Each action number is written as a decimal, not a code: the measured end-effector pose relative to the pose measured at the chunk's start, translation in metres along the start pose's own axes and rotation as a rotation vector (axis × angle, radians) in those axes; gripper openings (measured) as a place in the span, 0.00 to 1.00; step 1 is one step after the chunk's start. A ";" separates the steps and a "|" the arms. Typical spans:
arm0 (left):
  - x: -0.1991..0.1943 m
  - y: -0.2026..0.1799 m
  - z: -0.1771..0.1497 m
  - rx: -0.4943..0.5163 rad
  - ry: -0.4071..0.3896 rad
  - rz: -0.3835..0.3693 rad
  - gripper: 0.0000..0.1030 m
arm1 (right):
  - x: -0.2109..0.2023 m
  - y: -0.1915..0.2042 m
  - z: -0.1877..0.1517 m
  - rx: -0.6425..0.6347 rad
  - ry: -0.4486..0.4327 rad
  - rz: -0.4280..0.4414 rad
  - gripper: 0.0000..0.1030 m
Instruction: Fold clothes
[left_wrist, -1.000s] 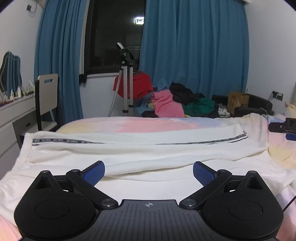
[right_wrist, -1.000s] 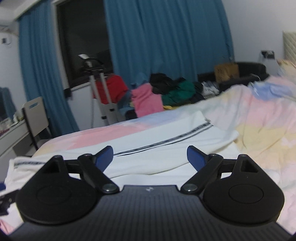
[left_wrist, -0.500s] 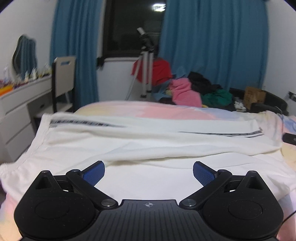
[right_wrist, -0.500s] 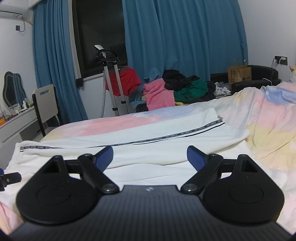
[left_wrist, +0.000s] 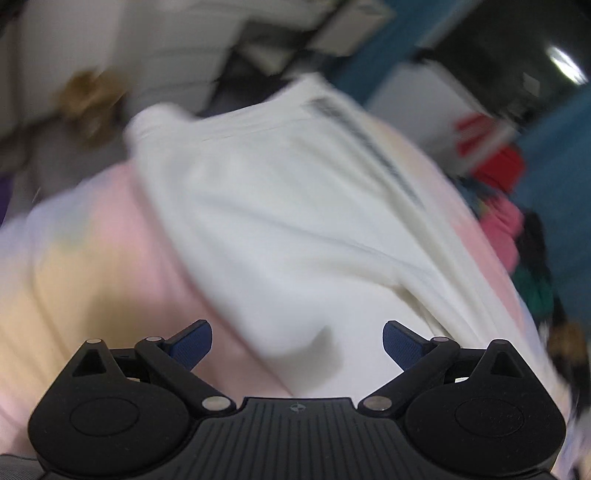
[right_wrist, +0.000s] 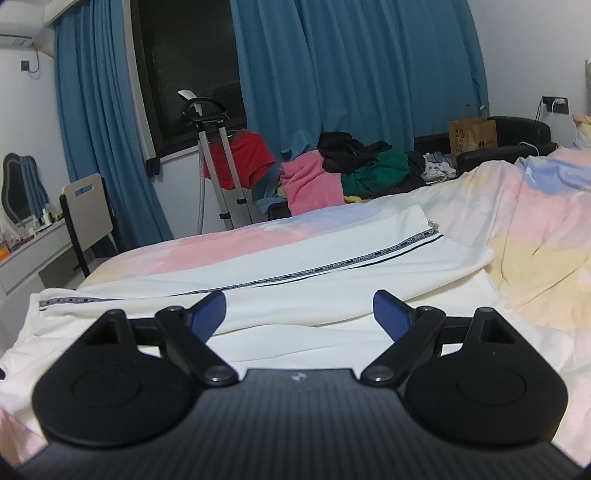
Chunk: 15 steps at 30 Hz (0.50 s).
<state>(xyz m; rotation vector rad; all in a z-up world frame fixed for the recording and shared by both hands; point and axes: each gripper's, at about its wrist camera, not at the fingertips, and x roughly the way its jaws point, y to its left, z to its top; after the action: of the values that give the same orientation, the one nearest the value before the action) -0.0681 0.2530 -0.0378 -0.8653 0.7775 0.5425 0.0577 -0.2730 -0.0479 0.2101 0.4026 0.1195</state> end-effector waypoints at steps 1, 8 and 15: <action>0.002 0.006 0.006 -0.036 0.024 0.009 0.96 | 0.000 -0.002 0.000 0.008 0.000 -0.002 0.85; 0.004 0.034 0.040 -0.148 0.141 0.081 0.95 | 0.000 -0.022 0.000 0.092 0.018 -0.048 0.85; 0.008 0.059 0.059 -0.193 0.071 0.164 0.95 | 0.004 -0.042 -0.001 0.171 0.033 -0.116 0.78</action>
<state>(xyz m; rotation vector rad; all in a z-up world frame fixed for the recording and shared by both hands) -0.0820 0.3345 -0.0473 -1.0084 0.8764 0.7446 0.0638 -0.3130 -0.0593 0.3528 0.4569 -0.0261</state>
